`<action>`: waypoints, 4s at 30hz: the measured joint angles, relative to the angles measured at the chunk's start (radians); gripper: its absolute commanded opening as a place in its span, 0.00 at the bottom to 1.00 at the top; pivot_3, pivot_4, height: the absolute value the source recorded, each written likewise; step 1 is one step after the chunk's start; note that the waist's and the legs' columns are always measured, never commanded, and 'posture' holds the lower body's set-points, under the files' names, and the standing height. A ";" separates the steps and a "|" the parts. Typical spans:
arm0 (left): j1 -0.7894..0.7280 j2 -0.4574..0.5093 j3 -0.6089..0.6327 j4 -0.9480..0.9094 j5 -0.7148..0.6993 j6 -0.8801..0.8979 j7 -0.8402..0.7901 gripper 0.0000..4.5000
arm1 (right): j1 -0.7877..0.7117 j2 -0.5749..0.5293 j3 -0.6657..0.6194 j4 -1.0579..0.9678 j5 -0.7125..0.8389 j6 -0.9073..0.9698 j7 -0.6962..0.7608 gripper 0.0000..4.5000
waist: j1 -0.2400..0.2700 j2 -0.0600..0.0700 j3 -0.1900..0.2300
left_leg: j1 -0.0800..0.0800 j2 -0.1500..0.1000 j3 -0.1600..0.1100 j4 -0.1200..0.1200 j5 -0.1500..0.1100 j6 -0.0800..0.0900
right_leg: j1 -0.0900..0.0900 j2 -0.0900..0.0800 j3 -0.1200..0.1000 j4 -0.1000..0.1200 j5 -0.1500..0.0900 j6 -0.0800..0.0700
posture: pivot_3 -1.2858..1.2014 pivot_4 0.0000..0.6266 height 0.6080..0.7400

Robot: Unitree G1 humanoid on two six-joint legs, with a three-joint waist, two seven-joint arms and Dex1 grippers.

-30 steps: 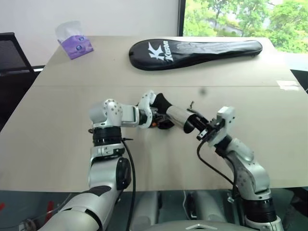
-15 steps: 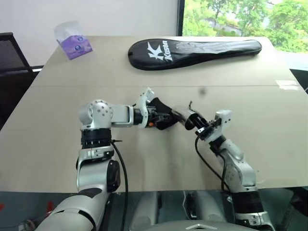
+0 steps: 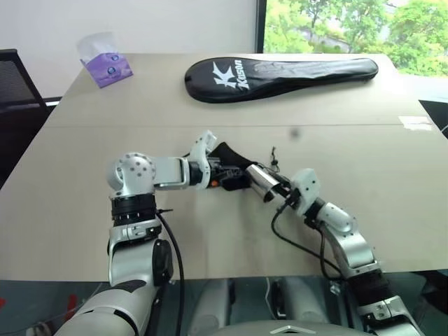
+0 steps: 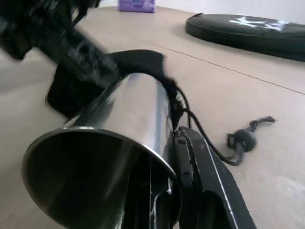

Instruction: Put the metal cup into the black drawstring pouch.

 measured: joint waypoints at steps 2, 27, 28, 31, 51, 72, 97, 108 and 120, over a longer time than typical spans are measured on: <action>0.016 0.004 -0.007 -0.040 -0.002 -0.001 0.000 0.00 | -0.011 -0.007 0.007 0.013 -0.012 -0.012 0.004 0.00 | -0.003 0.000 0.000 | 0.000 0.000 0.000 0.000 0.000 0.000 | 0.000 0.000 0.001 0.000 0.000 0.000 | 0.52 0.24 1.00; 0.083 -0.074 -0.064 -0.361 0.038 -0.077 -0.040 0.00 | -0.382 0.159 0.138 0.264 -0.138 0.159 -0.199 0.00 | -0.020 -0.001 0.001 | -0.002 0.000 0.000 -0.001 0.001 -0.001 | -0.002 0.001 0.003 -0.001 0.000 0.000 | 0.52 0.24 1.00; 0.083 -0.076 -0.058 -0.362 0.037 -0.072 -0.039 0.00 | -0.385 0.162 0.137 0.271 -0.139 0.151 -0.194 0.00 | -0.022 -0.001 0.001 | -0.002 0.000 0.000 -0.001 0.001 -0.001 | -0.002 0.001 0.003 -0.001 0.000 0.000 | 0.52 0.24 1.00; 0.080 -0.101 -0.015 -0.372 0.037 -0.072 -0.037 0.00 | -0.403 0.282 -0.014 0.298 0.005 0.269 -0.214 0.00 | -0.023 -0.001 0.001 | -0.002 0.002 0.000 -0.002 0.001 -0.002 | -0.002 0.001 0.002 -0.001 0.000 -0.001 | 0.52 0.24 1.00; 0.034 -0.151 0.048 -0.384 0.049 -0.074 -0.037 0.00 | -0.502 0.317 -0.068 0.402 0.031 0.211 -0.201 0.00 | -0.014 -0.001 0.002 | -0.002 -0.001 -0.001 -0.002 0.001 -0.002 | -0.002 0.001 0.001 -0.002 0.000 0.000 | 0.52 0.24 1.00; 0.082 0.096 -0.030 -0.091 0.069 -0.353 -0.451 0.00 | -0.386 0.003 0.023 -0.274 -0.022 0.727 0.061 0.98 | -0.015 -0.001 0.002 | -0.002 0.000 -0.002 -0.006 0.002 -0.003 | -0.002 0.000 -0.001 -0.002 0.000 -0.001 | 0.52 0.24 1.00; 0.087 0.323 0.033 -0.044 -0.061 -0.373 -0.686 0.00 | -0.336 0.006 0.052 0.037 -0.055 0.371 -0.050 0.98 | -0.016 -0.002 0.003 | -0.002 -0.001 -0.001 -0.008 0.002 -0.002 | -0.003 0.000 -0.001 -0.004 0.000 -0.001 | 0.52 0.24 1.00; 0.063 0.376 0.081 -0.067 -0.187 -0.253 -0.623 0.00 | -0.435 0.220 0.076 0.353 -0.053 0.103 -0.046 0.98 | -0.024 -0.002 0.003 | -0.001 0.001 -0.001 -0.008 0.002 -0.003 | -0.004 0.000 -0.001 -0.002 0.000 -0.001 | 0.52 0.24 1.00; 0.101 0.387 0.129 -0.119 -0.277 -0.238 -0.529 0.00 | -0.584 0.277 -0.038 0.637 -0.056 -0.040 -0.139 0.20 | -0.022 -0.002 0.003 | -0.002 0.000 -0.002 -0.008 0.002 -0.003 | -0.004 0.000 0.000 -0.002 0.000 -0.001 | 0.52 0.24 1.00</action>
